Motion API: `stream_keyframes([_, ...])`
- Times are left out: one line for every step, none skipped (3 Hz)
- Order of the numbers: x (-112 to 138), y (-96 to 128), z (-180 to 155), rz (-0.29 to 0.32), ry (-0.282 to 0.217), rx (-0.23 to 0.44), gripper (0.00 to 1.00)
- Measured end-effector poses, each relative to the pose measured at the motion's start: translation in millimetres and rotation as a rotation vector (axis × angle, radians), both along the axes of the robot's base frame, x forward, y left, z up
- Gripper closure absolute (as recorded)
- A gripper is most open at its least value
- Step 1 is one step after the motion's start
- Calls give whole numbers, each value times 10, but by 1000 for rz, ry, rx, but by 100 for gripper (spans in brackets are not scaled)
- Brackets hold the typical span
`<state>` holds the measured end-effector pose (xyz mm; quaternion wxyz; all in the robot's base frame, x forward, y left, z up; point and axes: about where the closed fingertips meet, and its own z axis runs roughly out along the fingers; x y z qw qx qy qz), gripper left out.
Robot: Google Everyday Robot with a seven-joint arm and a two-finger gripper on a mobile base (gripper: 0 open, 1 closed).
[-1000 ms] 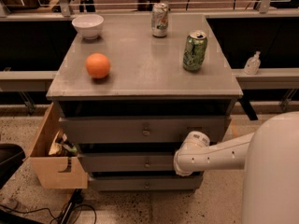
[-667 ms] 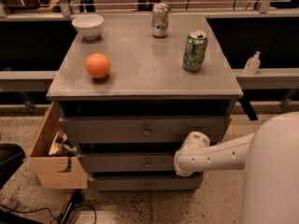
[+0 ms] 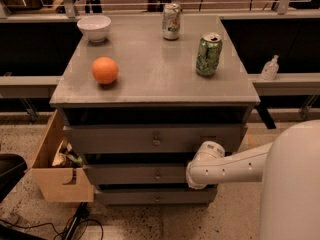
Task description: Open middle drawer
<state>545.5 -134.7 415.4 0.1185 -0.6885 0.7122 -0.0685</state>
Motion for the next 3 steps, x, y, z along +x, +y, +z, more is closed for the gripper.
stream_keyframes([0,0,0,0,0,0,100])
stream_keyframes([-1,0,0,0,0,0,100])
stream_keyframes([-1,0,0,0,0,0,100])
